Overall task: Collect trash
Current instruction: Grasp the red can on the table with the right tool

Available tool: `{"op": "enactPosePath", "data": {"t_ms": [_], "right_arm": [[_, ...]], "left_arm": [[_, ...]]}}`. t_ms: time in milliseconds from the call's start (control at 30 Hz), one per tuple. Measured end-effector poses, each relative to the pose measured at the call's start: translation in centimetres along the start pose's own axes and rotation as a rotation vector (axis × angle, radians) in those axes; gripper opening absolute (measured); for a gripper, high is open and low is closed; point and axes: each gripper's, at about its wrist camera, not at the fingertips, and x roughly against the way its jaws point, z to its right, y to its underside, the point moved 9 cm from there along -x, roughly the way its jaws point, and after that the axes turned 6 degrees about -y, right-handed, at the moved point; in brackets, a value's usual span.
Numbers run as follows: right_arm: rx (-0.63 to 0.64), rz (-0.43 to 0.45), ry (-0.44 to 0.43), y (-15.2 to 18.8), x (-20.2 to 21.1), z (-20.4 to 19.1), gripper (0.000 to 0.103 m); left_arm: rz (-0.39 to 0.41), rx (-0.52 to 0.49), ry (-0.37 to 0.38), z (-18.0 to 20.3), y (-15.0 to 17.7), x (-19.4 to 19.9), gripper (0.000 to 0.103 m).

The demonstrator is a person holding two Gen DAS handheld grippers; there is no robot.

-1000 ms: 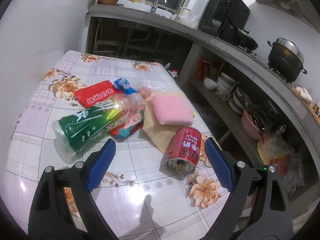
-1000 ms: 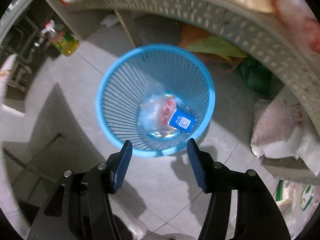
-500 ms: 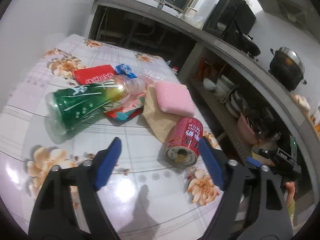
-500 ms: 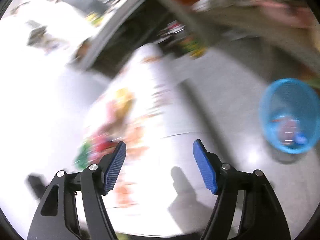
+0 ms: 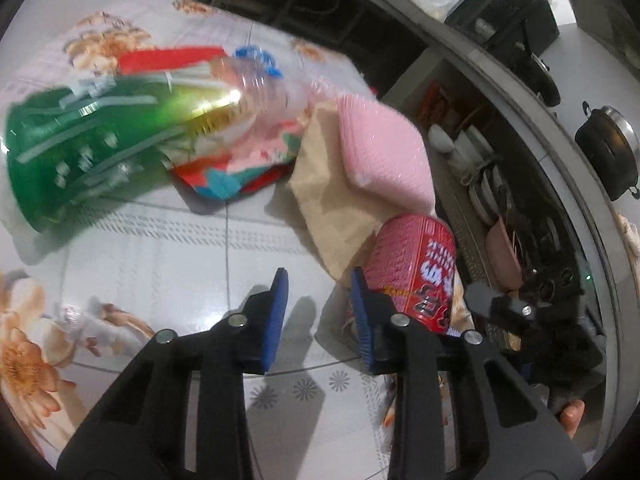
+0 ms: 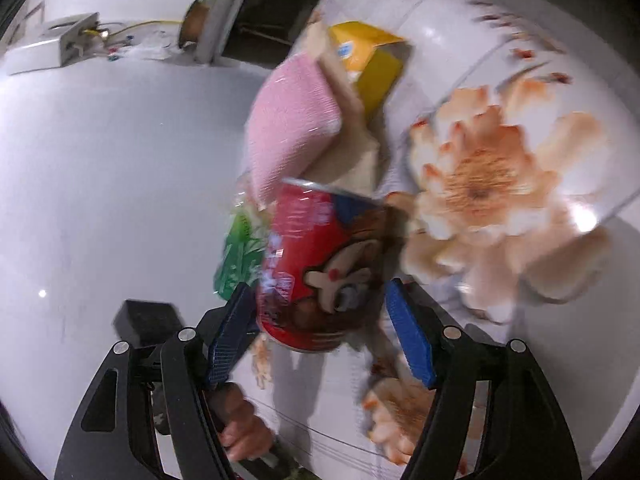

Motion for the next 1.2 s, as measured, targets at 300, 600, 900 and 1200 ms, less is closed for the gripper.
{"op": "enactPosePath", "data": {"t_ms": [300,600,900,1200], "right_arm": [[-0.008,-0.006,0.058,1.0,0.8,0.9,0.064],[-0.06,0.006,0.05,3.3,4.8,0.9,0.063],[-0.124,0.022,0.014,4.4,6.5,1.0,0.063],[-0.233,-0.01,0.016,4.3,6.2,0.4,0.064]], "left_arm": [[-0.065,-0.03,0.094,2.1,2.2,0.2,0.026],[-0.118,-0.058,0.202,5.5,5.5,2.7,0.026],[-0.124,-0.051,0.285,7.5,6.4,4.1,0.026],[-0.121,-0.001,0.346,7.0,5.5,4.7,0.026]]}}
